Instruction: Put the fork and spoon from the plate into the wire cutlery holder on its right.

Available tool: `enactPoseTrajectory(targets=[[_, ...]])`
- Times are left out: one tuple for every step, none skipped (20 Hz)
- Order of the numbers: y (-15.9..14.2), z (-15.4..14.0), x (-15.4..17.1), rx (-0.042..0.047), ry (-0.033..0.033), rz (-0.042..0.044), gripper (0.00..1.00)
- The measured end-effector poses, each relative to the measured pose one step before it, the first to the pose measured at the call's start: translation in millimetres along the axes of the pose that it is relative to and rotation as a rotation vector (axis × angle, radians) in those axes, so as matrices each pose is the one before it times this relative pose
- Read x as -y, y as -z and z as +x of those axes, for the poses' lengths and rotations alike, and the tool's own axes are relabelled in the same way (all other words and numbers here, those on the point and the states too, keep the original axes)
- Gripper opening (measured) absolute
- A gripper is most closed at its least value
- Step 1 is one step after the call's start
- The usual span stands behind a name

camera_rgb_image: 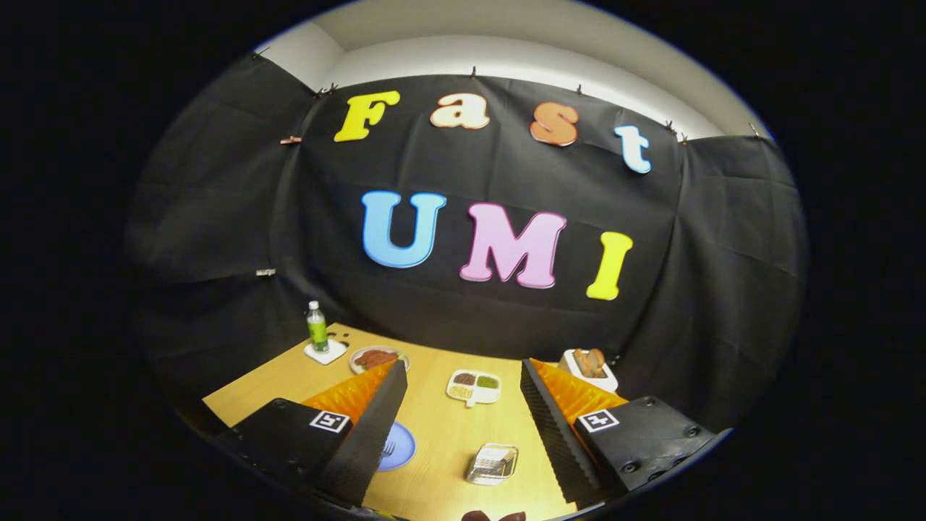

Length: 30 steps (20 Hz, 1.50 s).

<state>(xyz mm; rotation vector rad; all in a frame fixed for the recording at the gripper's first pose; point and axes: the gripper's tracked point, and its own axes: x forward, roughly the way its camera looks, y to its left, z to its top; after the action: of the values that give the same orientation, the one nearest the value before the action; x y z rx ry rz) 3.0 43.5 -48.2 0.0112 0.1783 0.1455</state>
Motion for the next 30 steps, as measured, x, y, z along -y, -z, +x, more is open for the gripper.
enactPoseTrajectory(targets=[[16.98, 2.40, -10.90, -0.06745, -0.04144, 0.00282, 0.98], [15.07, 2.68, -10.34, -0.05867, -0.04027, 0.00159, 0.98], [16.69, 3.13, -10.55, -0.05710, -0.03361, 0.00047, 0.98], [17.06, 6.05, -9.65, -0.06138, -0.02768, 0.00127, 0.99], [19.87, 7.17, -10.25, -0.06426, -0.02731, 0.00136, 0.98], [18.60, 6.91, -9.60, -0.06307, -0.02685, 0.00207, 0.99], [18.54, 9.30, -8.33, -0.06265, -0.02557, 0.00918, 0.99], [15.63, 9.95, -7.11, -0.05326, -0.02070, 0.01285, 0.99], [16.19, 11.09, -5.96, -0.05759, -0.02196, 0.02182, 0.99], [16.04, 11.21, -5.10, -0.05765, -0.01920, 0.02346, 0.99], [13.65, 13.01, -5.09, -0.05335, -0.01930, 0.02298, 0.99], [11.69, 14.23, -4.18, -0.04803, -0.01408, 0.01556, 0.99], [9.45, 14.02, 0.03, -0.03786, -0.00315, 0.00552, 0.97], [7.70, 15.66, 0.94, -0.03018, 0.00184, 0.00163, 0.96], [5.98, 14.88, 0.36, -0.02712, 0.00583, 0.00114, 0.96], [5.41, 14.48, -0.14, -0.02621, 0.00695, 0.00191, 0.95], [3.26, 14.41, 0.80, -0.02418, 0.00953, 0.00140, 0.95], [4.11, 13.76, -0.75, -0.01928, 0.00539, 0.00053, 0.95], [3.52, 13.94, 0.71, -0.02248, 0.01358, 0.00055, 0.90], [1.22, 10.95, 0.37, -0.01661, 0.00868, 0.00466, 0.87], [-0.32, 11.00, -0.93, -0.01213, 0.00215, 0.00586, 0.84], [0.63, 9.70, 0.47, -0.01018, 0.00796, 0.00325, 0.82], [0.04, 8.47, 0.22, -0.01242, 0.00859, 0.00179, 0.79], [2.17, 8.56, -0.46, -0.01938, 0.00494, 0.00232, 0.78], [0.93, 6.47, -1.60, -0.01498, 0.00673, 0.00595, 0.74], [1.34, 4.91, -0.20, -0.01375, 0.00877, 0.00536, 0.71], [0.03, 3.83, 0.83, -0.01037, 0.01060, 0.00905, 0.66], [1.78, 4.73, 2.20, -0.01168, 0.01316, 0.01110, 0.62], [1.65, 4.48, 1.80, -0.01437, 0.00809, 0.01568, 0.53], [-0.47, -1.07, 4.14, 0.00124, 0.01378, 0.01323, 0.46]])
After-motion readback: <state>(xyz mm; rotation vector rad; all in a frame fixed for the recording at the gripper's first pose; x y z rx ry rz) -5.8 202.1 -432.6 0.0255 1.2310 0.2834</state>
